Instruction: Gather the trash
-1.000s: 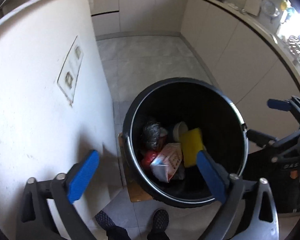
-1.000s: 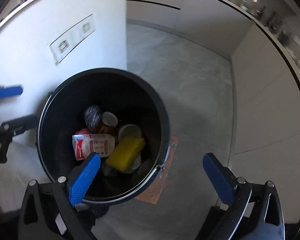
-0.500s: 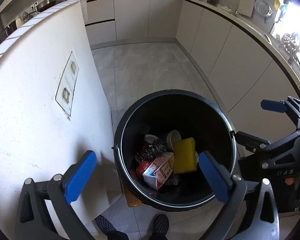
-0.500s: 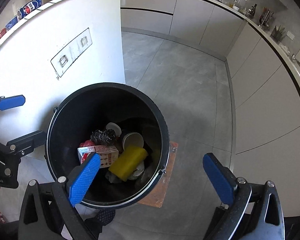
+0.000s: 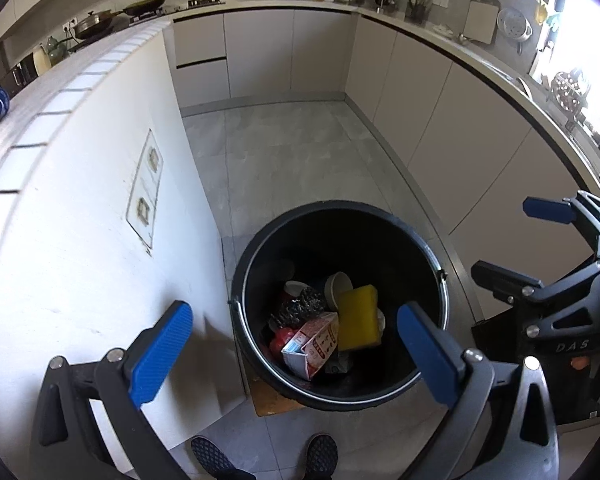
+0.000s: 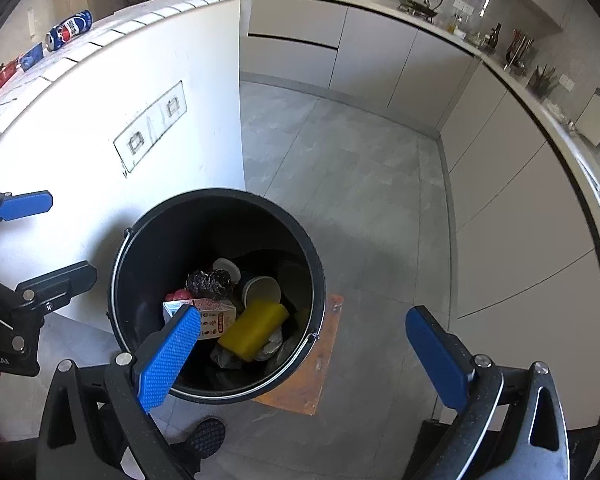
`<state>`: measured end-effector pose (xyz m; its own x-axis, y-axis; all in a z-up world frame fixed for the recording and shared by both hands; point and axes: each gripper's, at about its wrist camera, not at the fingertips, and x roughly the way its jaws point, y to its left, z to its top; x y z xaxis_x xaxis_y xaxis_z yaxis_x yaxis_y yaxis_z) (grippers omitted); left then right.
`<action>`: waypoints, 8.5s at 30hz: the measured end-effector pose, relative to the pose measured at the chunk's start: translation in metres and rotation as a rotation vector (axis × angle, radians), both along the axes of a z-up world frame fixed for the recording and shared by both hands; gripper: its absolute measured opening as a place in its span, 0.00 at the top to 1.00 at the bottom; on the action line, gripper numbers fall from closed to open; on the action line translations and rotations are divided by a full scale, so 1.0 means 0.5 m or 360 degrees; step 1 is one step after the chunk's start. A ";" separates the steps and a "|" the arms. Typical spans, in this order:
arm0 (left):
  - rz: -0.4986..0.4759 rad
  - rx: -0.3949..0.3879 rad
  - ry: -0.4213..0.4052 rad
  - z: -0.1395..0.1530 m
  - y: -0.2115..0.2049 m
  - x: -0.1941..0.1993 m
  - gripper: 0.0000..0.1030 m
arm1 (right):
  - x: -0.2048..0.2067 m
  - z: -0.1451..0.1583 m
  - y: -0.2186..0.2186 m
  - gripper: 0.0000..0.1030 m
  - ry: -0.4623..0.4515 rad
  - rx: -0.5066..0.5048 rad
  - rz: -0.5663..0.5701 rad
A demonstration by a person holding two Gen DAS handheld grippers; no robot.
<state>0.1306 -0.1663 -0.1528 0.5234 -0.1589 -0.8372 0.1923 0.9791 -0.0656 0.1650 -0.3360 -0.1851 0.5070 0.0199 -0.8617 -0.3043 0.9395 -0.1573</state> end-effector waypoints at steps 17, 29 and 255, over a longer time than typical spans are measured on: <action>0.0011 -0.0038 -0.0226 0.135 0.045 -0.035 0.00 | -0.043 0.134 0.055 0.00 -0.0215 0.0053 0.0022; 0.0177 -0.0069 -0.0350 0.207 0.156 -0.056 0.00 | -0.054 0.219 0.160 0.00 -0.0342 0.0090 0.0102; 0.0033 -0.0017 -0.0009 0.036 0.042 0.014 0.04 | 0.040 0.070 -0.020 0.00 0.0033 0.0317 -0.0308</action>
